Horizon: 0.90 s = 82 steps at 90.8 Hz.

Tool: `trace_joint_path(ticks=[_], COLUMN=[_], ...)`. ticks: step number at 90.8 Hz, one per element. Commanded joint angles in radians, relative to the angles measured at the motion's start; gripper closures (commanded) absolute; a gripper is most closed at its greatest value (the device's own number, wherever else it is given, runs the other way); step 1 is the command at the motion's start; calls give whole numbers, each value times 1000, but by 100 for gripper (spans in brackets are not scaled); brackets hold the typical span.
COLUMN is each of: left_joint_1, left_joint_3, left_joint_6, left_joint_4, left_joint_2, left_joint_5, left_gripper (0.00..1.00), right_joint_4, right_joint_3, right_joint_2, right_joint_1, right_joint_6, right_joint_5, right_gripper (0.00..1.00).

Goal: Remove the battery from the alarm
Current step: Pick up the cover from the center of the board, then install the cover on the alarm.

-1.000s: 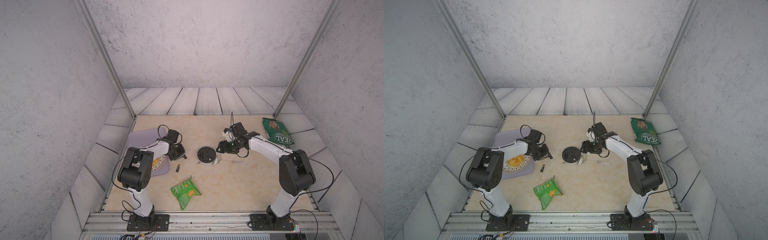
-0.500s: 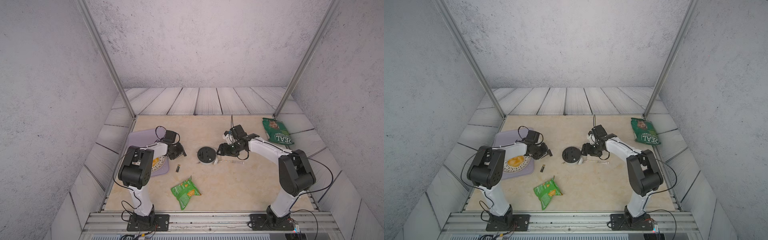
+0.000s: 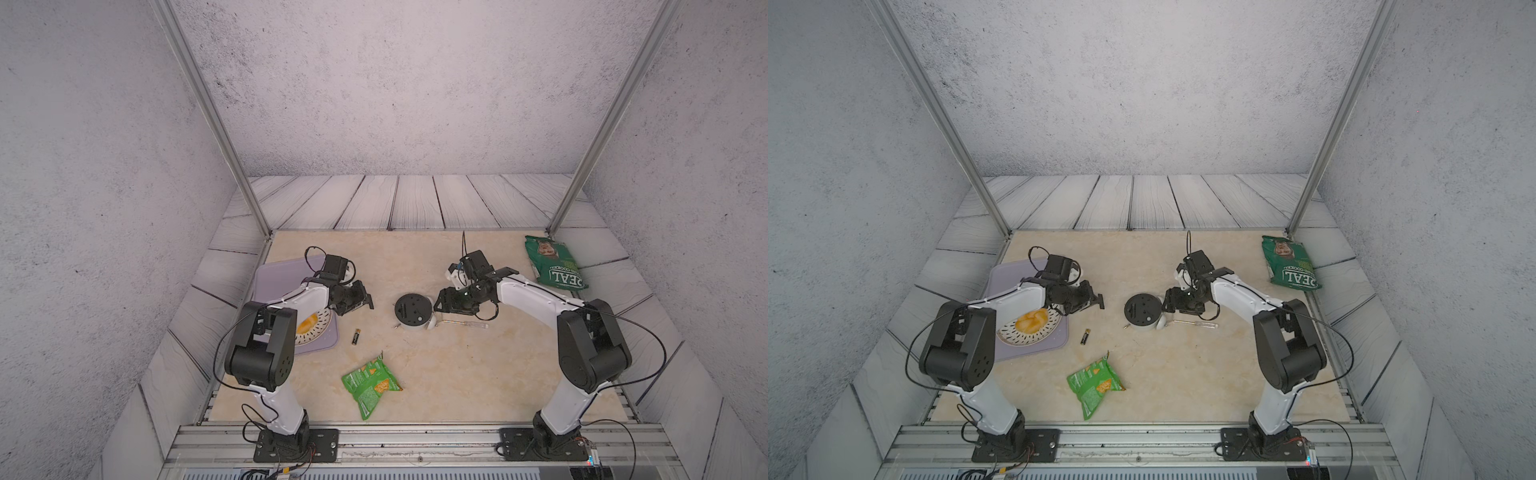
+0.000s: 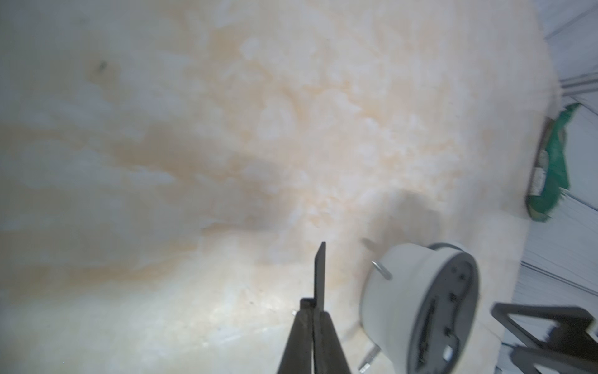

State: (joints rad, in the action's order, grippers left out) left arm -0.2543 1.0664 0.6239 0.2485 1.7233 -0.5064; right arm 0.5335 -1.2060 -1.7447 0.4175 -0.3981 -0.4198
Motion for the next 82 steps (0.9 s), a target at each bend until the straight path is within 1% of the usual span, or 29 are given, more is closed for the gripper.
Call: trace_joint_path(ticks=[1,7,11,21,37,65,82], left_joint_1=[2,1,-2,-21,-64,-98,-105], left_joint_3=[-6,-71,-94,-67,-44,-39,-35], left_joint_6=[-30,34,55,36,48,50,62], left_joint_4=[-17,-156,-226,-270,-268,-287,-290], left_joint_2=[-62,-73,-63,-11,42,103,127], left_joint_5=[-217,-307,-351,-425,-387,-382,-365], left_gripper=[100,100,100,100,100,100,100], right_joint_4=[-1,-36,-52,-53,-52,-53,-71], right_joint_3=[-17,-15,-16,-30,-43,-63,-86], right_joint_2=[28,20,11,-13,-24,-74,-123], right_joint_1=[-3,-2,-2,-2,-3,-1,-2], right_joint_6=[-17,-35,-45,-45,-53,-85,-108], right_joint_5=[-12,-29,-43,-58,-64,-76,-105], right_gripper=[34,35,36,36,36,33,38])
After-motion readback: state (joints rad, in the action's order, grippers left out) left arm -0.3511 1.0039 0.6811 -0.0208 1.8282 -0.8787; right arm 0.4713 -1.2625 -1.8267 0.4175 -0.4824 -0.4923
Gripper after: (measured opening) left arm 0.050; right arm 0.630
